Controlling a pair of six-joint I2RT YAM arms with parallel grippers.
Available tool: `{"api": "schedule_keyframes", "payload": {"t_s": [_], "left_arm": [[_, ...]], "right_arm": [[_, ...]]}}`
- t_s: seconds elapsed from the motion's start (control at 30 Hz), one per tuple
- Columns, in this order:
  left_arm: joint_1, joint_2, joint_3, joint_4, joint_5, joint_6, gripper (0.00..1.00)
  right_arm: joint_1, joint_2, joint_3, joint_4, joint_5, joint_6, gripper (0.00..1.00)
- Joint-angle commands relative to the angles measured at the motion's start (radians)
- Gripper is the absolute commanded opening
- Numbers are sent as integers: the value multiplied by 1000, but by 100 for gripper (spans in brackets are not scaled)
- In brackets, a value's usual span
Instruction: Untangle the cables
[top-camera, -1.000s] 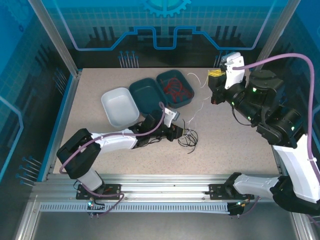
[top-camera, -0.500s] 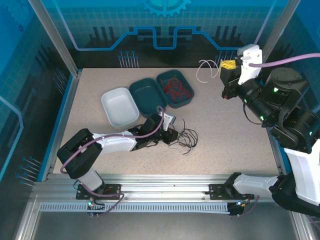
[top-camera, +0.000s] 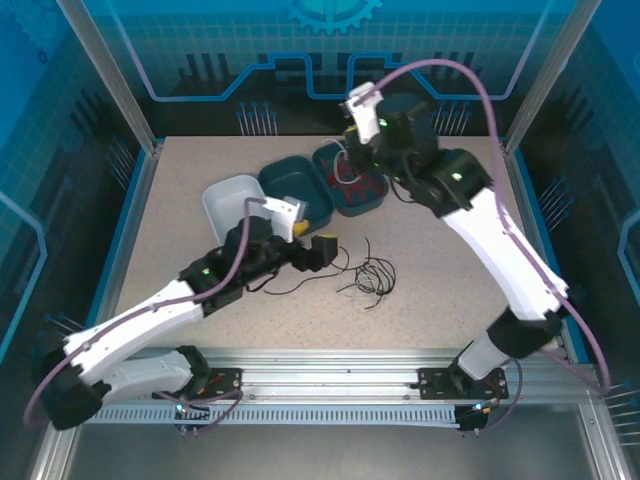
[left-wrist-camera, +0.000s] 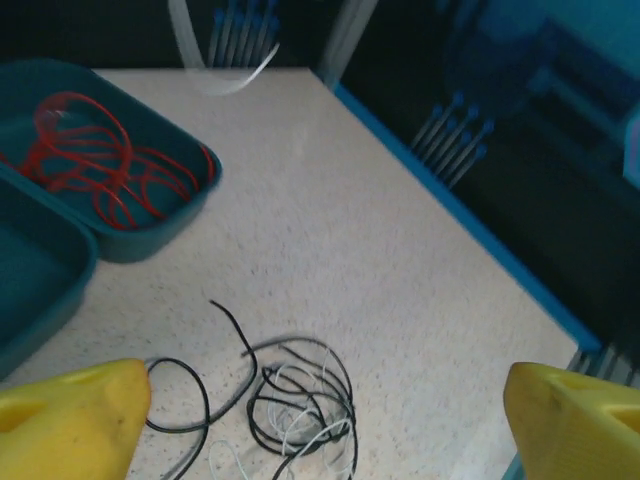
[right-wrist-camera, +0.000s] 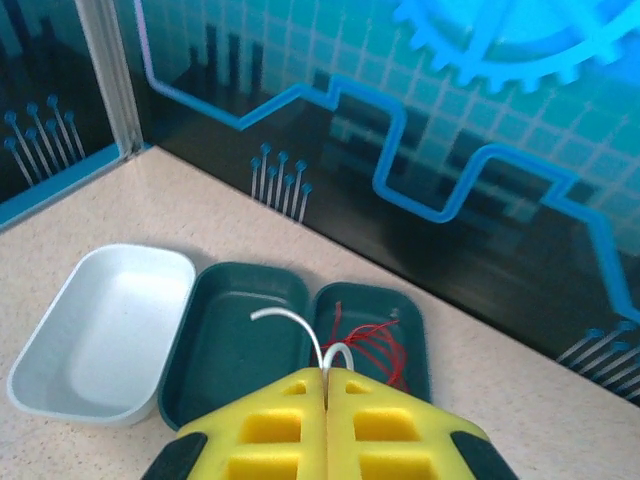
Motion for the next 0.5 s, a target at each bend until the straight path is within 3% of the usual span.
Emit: {"api": "schedule_keyframes", "payload": {"t_s": [0.0,0.2,0.47], "left_arm": [[-3,-121,21,-135,-204,38,99],[-2,-295,45,-225,-464,79,99],[1,-285,186,-327,-487,101,99]], "right_arm": [[-7,91,83,61,-51,32,0],[-37,328,232,80,-86,52,0],[-48,575,447,-6,-119,108,0]]}}
